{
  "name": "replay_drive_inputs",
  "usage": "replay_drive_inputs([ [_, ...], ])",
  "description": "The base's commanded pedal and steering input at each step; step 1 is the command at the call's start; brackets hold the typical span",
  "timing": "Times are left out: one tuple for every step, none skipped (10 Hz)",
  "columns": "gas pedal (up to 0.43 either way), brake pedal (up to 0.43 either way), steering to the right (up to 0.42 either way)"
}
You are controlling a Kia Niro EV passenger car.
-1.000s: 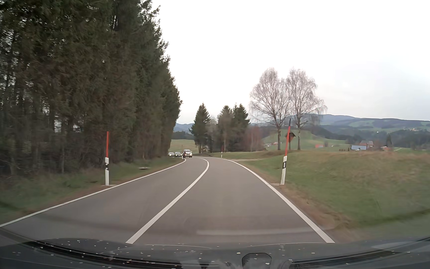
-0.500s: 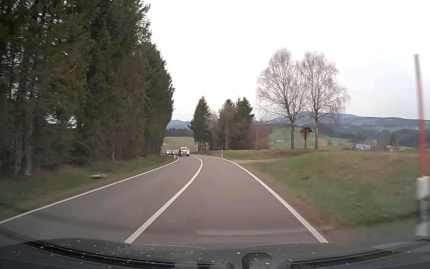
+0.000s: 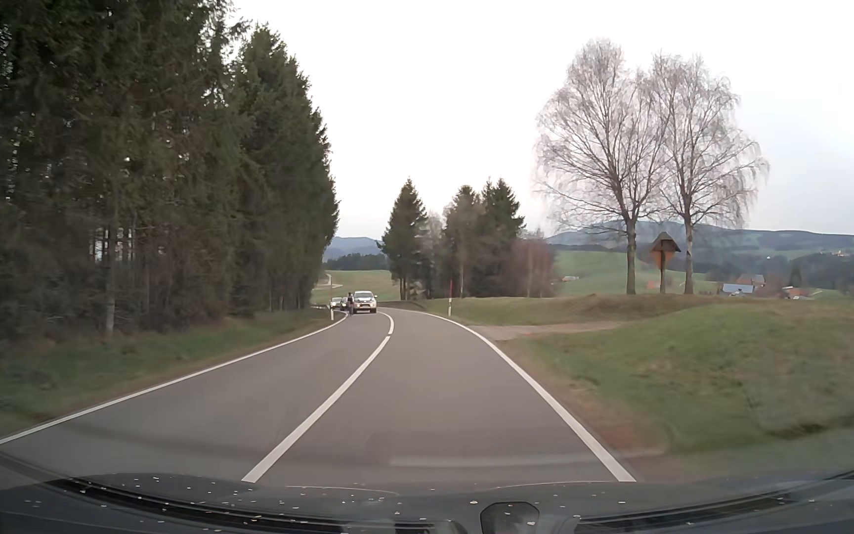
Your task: Follow the waypoints while adhering to traffic rules and regulations
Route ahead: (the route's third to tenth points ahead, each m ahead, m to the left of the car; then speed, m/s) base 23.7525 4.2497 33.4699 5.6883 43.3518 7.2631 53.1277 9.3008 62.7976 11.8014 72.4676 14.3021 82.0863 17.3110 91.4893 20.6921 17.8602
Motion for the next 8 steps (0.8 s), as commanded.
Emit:
replay_drive_inputs([
  [0.000, 0.000, -0.021],
  [0.000, 0.006, -0.021],
  [0.000, 0.018, -0.024],
  [0.000, 0.061, -0.025],
  [0.000, 0.110, -0.025],
  [0.000, 0.146, -0.025],
  [0.000, 0.183, -0.025],
  [0.000, 0.195, -0.024],
])
